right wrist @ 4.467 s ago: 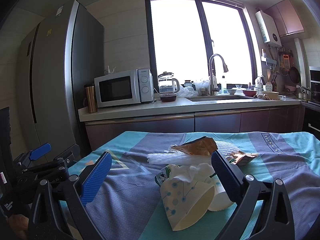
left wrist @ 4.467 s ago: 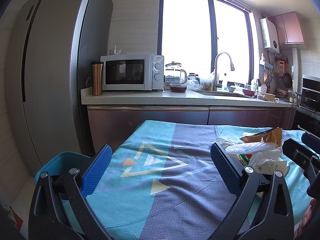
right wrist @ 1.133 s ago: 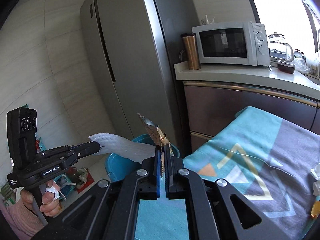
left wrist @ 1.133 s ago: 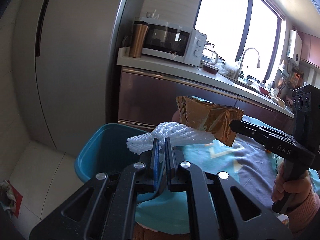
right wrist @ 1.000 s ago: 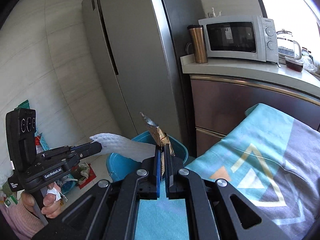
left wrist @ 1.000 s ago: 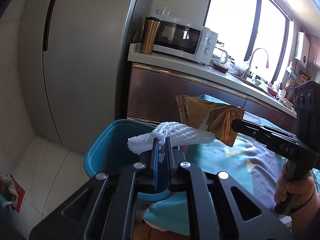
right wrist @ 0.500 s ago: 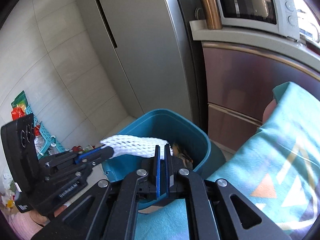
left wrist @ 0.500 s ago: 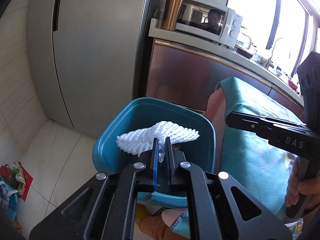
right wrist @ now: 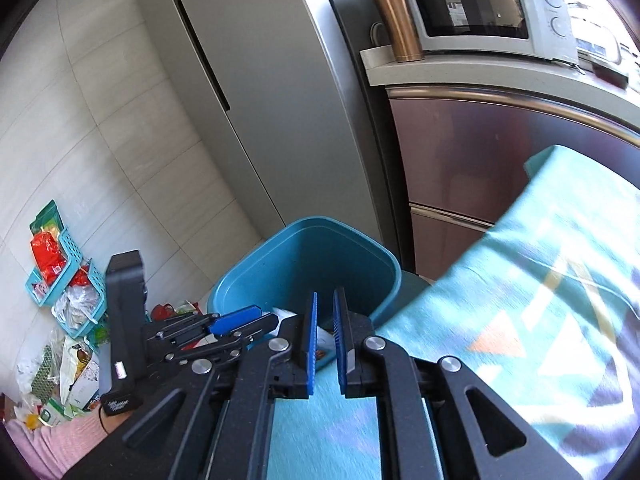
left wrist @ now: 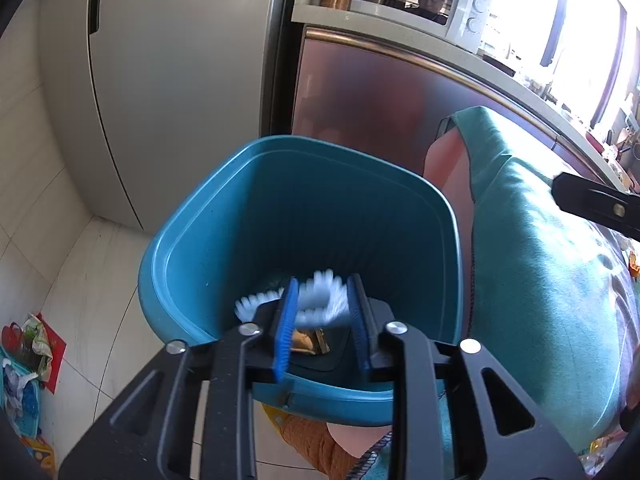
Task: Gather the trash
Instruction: 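Carry the foam net and wrapper to the teal bin and release, then move both tools back over the trash on the table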
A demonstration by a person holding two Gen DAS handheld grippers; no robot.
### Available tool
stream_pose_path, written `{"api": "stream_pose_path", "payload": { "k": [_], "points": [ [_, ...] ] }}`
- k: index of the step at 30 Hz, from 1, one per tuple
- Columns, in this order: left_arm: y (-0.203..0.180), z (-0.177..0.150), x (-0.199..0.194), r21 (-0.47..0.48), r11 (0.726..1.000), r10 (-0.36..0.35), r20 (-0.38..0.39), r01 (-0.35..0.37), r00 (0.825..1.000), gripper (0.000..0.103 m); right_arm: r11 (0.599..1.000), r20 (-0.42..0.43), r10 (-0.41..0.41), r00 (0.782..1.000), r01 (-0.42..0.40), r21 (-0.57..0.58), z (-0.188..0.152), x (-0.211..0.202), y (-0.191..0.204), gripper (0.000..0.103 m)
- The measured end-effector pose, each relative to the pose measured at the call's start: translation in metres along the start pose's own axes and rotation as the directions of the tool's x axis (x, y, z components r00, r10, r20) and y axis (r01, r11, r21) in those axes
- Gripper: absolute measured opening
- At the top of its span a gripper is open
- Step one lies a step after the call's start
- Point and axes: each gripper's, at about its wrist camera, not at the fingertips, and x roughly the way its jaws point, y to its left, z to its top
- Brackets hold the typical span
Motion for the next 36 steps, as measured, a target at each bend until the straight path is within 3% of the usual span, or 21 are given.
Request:
{"api": "stream_pose_path", "payload": {
  "k": [6,12,18,22,26,30,36],
  "points": [
    [-0.010,0.001,-0.009,0.008,1.000,0.001,0.038,-0.001,0.999,0.033,1.000,0.032,0.004,0.999,-0.004,0.008,-0.008,-0.025,-0.006,0.016],
    [-0.034,0.007,-0.045,0.054,0.998,-0.026,0.137,0.019,0.990,0.045,1.000,0.103,-0.016,0.995,0.017,-0.002,-0.020,-0.063,-0.009,0.026],
    [-0.073,0.011,-0.086,0.133,0.986,-0.128,0.230,0.100,0.965,0.056,0.998,0.175,-0.069,0.982,0.069,0.011,-0.036,-0.106,-0.019,0.036],
    [-0.106,0.010,-0.104,0.195,0.963,-0.231,0.251,0.185,0.940,0.063,0.992,0.219,-0.123,0.968,0.118,0.036,-0.047,-0.136,-0.028,0.039],
    [-0.154,0.002,-0.112,0.288,0.916,-0.347,0.217,0.280,0.912,0.064,0.981,0.253,-0.191,0.948,0.179,0.070,-0.066,-0.171,-0.039,0.042],
    [-0.207,-0.010,-0.114,0.378,0.849,-0.451,0.152,0.369,0.880,0.064,0.959,0.278,-0.278,0.919,0.251,0.129,-0.090,-0.208,-0.055,0.042],
    [-0.278,-0.046,-0.121,0.489,0.732,-0.558,0.030,0.475,0.829,0.065,0.894,0.298,-0.440,0.847,0.381,0.236,-0.126,-0.262,-0.084,0.043]
  ]
}}
